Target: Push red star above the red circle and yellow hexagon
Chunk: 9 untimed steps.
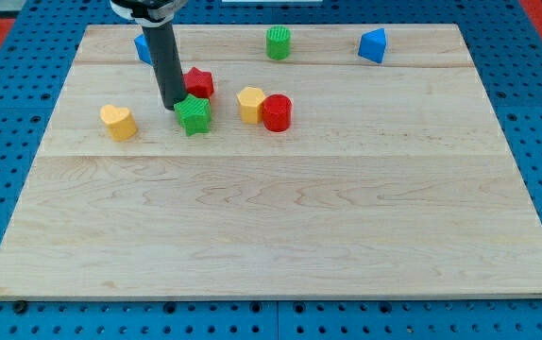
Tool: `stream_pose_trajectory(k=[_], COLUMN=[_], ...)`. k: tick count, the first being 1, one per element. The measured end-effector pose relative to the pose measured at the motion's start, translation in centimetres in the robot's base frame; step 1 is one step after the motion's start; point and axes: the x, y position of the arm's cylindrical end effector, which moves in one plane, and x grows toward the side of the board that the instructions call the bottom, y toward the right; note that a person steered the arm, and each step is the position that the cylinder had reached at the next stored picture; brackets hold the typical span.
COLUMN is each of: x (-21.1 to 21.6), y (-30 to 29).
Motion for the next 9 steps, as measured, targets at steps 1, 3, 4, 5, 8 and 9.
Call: stream_pose_trajectory(k=[1,3,4,5,8,9], x=[-0.4,-3.9,-3.9,-3.9,-4.7,-4.1], y=[-1.7,-0.7,0.0,-0.1,-3.7,-1.4])
